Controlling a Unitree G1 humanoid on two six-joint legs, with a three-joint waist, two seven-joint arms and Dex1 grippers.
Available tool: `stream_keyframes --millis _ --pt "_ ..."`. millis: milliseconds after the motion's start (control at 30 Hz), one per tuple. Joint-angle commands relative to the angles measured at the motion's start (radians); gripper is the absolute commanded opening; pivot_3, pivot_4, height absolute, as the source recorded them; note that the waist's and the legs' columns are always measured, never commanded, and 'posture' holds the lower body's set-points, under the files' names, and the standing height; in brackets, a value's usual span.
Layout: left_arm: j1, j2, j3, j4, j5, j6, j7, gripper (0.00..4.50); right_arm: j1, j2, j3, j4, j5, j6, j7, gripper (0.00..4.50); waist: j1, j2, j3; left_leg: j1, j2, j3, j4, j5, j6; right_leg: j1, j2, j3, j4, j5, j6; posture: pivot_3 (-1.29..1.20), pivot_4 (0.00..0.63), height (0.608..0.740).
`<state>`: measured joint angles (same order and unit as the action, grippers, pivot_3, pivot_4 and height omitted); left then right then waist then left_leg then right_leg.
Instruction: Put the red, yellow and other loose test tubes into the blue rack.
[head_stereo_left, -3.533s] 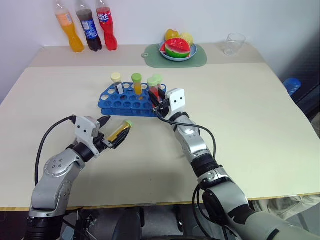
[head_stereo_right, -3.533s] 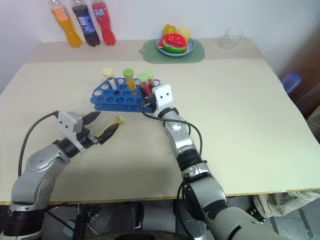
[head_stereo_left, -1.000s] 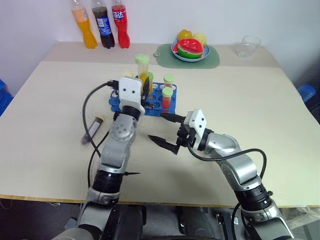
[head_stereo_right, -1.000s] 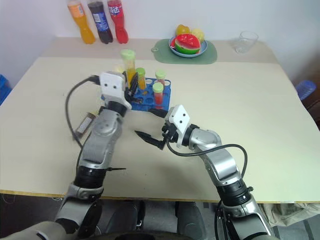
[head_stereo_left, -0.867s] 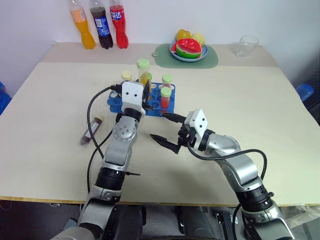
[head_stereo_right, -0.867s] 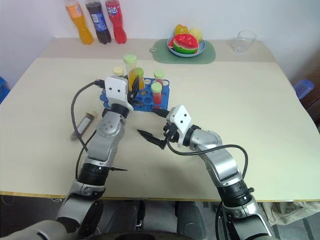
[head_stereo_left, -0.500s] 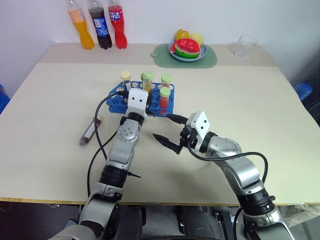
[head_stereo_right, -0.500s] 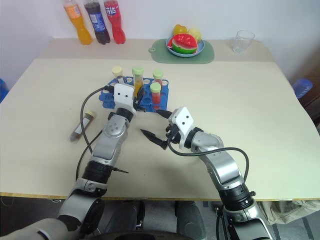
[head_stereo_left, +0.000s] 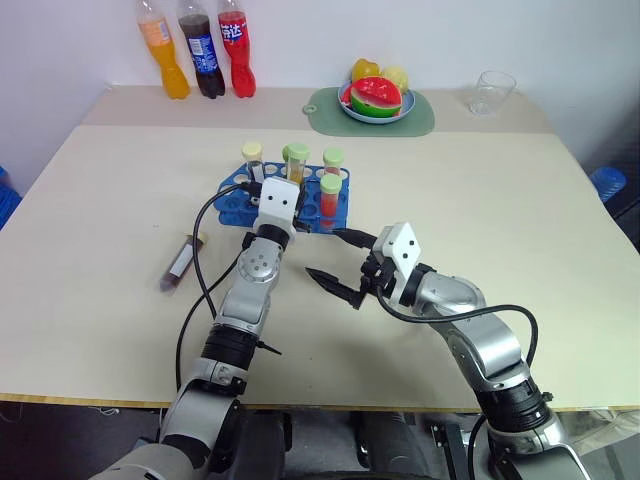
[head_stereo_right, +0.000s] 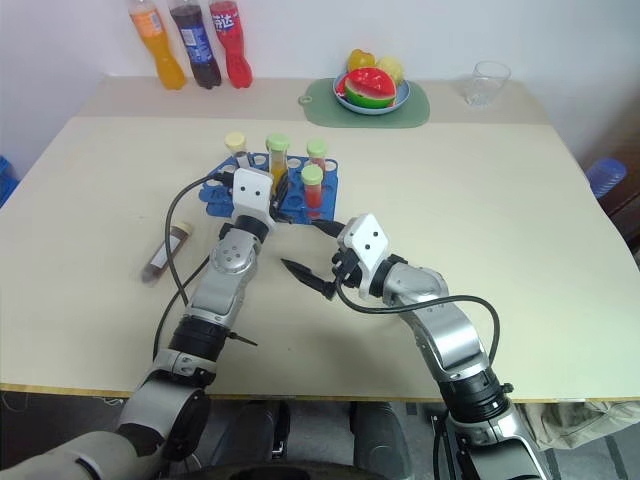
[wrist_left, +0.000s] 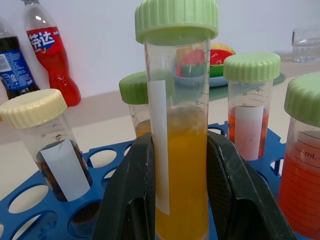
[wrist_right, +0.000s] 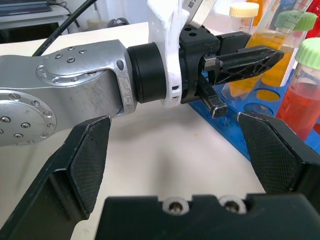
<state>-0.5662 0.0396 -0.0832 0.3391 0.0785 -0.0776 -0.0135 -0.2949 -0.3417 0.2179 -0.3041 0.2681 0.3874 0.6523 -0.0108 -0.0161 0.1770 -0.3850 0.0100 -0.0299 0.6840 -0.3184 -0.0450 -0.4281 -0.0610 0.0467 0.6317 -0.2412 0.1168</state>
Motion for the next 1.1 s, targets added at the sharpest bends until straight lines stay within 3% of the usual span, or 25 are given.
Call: stream_keyframes --millis 33,300,533,567,667,900,1000,1100 --pt "0.017 -0.008 0.011 -0.014 -0.008 -0.048 0.000 0.79 0.002 -0.002 -0.025 -0.042 0.014 -0.002 -0.006 4.50 0.000 0.000 0.000 0.000 0.000 0.000 0.000 0.000 0.000 0.000 0.000 0.000 0.000 0.000 0.000 0.00 0.150 0.734" --pt "0.027 -0.021 0.034 0.047 -0.033 -0.169 -0.016 0.79 -0.005 0.003 -0.023 -0.031 0.014 -0.005 -0.005 4.50 -0.001 0.000 0.000 0.000 0.000 0.000 0.000 0.000 0.000 0.000 0.000 0.000 0.000 0.000 0.000 0.00 0.150 0.734" --pt "0.010 -0.021 0.064 0.100 -0.059 -0.208 -0.019 4.35 -0.012 0.010 -0.020 -0.025 0.011 -0.007 -0.006 4.50 -0.001 0.000 0.000 0.000 0.000 0.000 0.000 0.000 0.000 0.000 0.000 0.000 0.000 0.000 0.000 0.00 0.150 0.734" --pt "0.012 -0.020 0.070 0.096 -0.064 -0.215 -0.020 4.47 -0.012 0.010 -0.020 -0.026 0.011 -0.007 -0.006 4.50 -0.001 0.000 0.000 0.000 0.000 0.000 0.000 0.000 0.000 0.000 0.000 0.000 0.000 0.000 0.000 0.00 0.150 0.734" --pt "0.030 -0.015 0.087 0.036 -0.082 -0.223 -0.032 4.47 -0.012 0.010 -0.021 -0.028 0.010 -0.007 -0.008 4.50 -0.001 0.000 0.000 0.000 0.000 0.000 0.000 0.000 0.000 0.000 0.000 0.000 0.000 0.000 0.000 0.00 0.150 0.734" --pt "0.140 0.096 0.168 -0.393 -0.191 -0.038 -0.095 4.47 -0.001 0.004 -0.027 -0.045 0.013 -0.003 -0.013 4.50 -0.005 0.000 0.000 0.000 0.001 0.000 0.000 0.000 0.000 0.000 0.000 0.000 0.001 0.000 0.000 0.00 0.150 0.734" --pt "0.148 0.225 0.266 -0.594 -0.299 0.171 -0.135 4.47 0.004 -0.001 -0.033 -0.043 0.018 -0.003 -0.007 4.50 -0.006 0.000 0.000 0.000 0.001 0.000 0.000 0.000 0.000 0.000 0.000 0.000 0.001 0.000 0.000 0.00 0.150 0.734" --pt "0.122 0.408 0.348 -0.651 -0.424 0.498 -0.199 4.47 -0.008 0.001 -0.027 -0.023 0.022 -0.010 0.009 4.50 -0.006 0.000 0.000 0.001 0.001 0.000 0.000 0.000 0.000 0.000 0.001 0.000 0.001 0.000 0.000 0.00 0.150 0.734"
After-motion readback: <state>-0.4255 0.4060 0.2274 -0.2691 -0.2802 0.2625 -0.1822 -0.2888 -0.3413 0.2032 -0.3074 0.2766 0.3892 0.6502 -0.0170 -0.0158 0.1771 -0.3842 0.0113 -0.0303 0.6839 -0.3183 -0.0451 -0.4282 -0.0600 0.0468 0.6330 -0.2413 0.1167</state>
